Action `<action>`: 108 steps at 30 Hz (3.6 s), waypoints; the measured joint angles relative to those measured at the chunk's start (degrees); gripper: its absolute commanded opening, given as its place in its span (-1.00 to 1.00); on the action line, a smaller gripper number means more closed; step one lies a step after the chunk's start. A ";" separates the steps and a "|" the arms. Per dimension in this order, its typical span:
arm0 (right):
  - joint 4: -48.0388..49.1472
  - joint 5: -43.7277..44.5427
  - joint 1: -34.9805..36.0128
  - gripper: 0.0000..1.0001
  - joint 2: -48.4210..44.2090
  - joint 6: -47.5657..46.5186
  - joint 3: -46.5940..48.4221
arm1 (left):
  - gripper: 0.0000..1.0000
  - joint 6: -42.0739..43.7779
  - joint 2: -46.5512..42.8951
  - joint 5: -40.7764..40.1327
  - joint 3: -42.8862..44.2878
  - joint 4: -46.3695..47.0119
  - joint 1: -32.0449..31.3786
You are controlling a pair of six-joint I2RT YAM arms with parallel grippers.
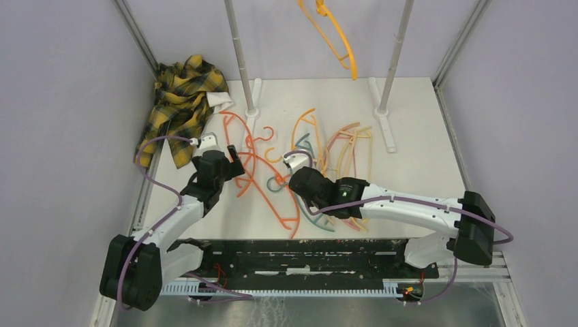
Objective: Organize the hangers
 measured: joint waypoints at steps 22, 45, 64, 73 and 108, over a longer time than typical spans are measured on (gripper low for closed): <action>10.45 -19.15 -17.31 -0.99 -4.50 3.26 13.07 | 0.98 -1.14 -2.99 -2.43 -2.21 -0.44 0.02; 41.79 -45.53 -36.04 -0.98 21.81 36.26 38.18 | 0.98 -1.14 -2.56 -1.84 -0.02 -1.68 0.02; 50.53 -47.80 -41.38 -0.98 20.57 43.01 37.70 | 0.98 -1.14 -0.07 -1.84 0.24 -1.62 0.02; 54.31 -45.90 -44.68 -0.98 20.59 48.02 35.21 | 0.98 -1.14 -0.07 -1.88 0.24 -1.62 0.02; 30.51 -28.57 -46.71 0.94 -19.34 16.68 4.76 | 0.98 -1.11 5.46 -1.86 0.24 -0.55 0.02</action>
